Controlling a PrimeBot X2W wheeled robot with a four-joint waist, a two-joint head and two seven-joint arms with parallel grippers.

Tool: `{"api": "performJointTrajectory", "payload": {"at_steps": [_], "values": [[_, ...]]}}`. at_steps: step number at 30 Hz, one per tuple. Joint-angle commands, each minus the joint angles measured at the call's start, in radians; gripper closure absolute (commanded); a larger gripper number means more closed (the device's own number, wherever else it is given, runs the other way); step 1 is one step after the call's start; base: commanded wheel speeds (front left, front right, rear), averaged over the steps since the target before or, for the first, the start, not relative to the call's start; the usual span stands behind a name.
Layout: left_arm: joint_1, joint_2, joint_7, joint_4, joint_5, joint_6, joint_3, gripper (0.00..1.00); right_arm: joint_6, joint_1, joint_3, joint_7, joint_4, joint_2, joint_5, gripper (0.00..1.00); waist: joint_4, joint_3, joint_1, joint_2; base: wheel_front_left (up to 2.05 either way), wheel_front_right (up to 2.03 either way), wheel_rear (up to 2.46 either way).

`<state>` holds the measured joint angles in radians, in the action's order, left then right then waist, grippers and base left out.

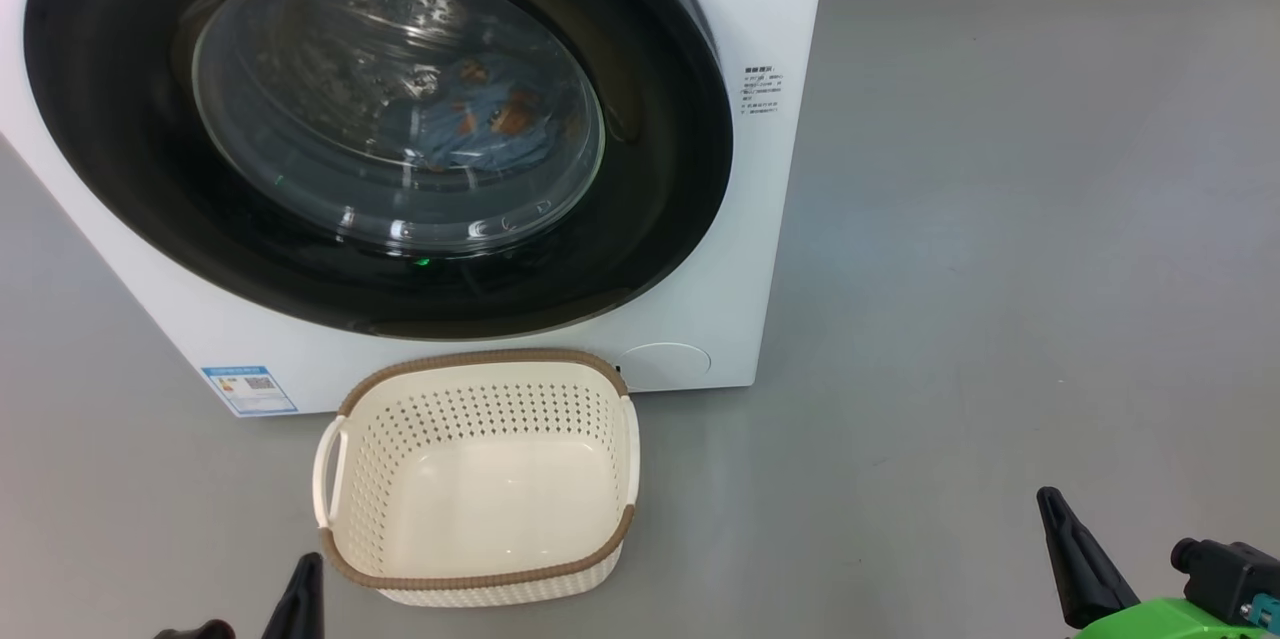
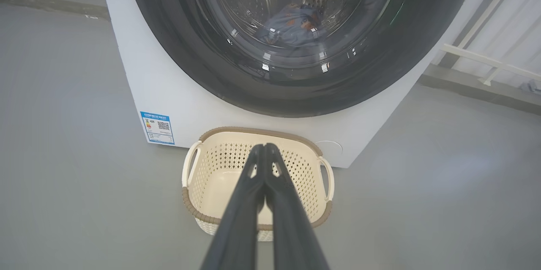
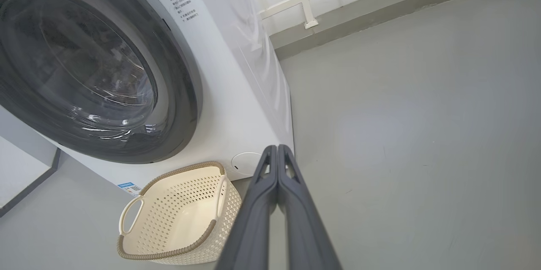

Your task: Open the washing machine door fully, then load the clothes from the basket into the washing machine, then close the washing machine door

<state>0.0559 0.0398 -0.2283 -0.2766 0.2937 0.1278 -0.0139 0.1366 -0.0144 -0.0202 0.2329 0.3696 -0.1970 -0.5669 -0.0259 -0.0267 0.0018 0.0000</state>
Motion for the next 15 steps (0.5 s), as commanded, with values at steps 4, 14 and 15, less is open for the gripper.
{"api": "performJointTrajectory", "payload": {"at_steps": [4,14,15], "values": [[-0.034,0.011,0.018,0.021,0.084,0.000,-0.015,1.00,-0.001,-0.023,0.012,-0.020,-0.030,-0.005,-0.066,1.00,0.001,-0.001,-0.0017,0.0000,0.00,0.00,0.00],[-0.046,0.011,0.047,0.022,0.196,0.001,-0.023,1.00,-0.001,-0.030,0.024,-0.050,-0.038,0.009,-0.155,1.00,0.004,0.001,-0.0017,0.0000,0.00,0.00,0.00],[-0.047,0.011,0.050,0.022,0.207,0.001,-0.023,1.00,-0.001,-0.031,0.025,-0.053,-0.039,0.010,-0.163,1.00,0.004,0.002,-0.0017,0.0000,0.00,0.00,0.00]]}}
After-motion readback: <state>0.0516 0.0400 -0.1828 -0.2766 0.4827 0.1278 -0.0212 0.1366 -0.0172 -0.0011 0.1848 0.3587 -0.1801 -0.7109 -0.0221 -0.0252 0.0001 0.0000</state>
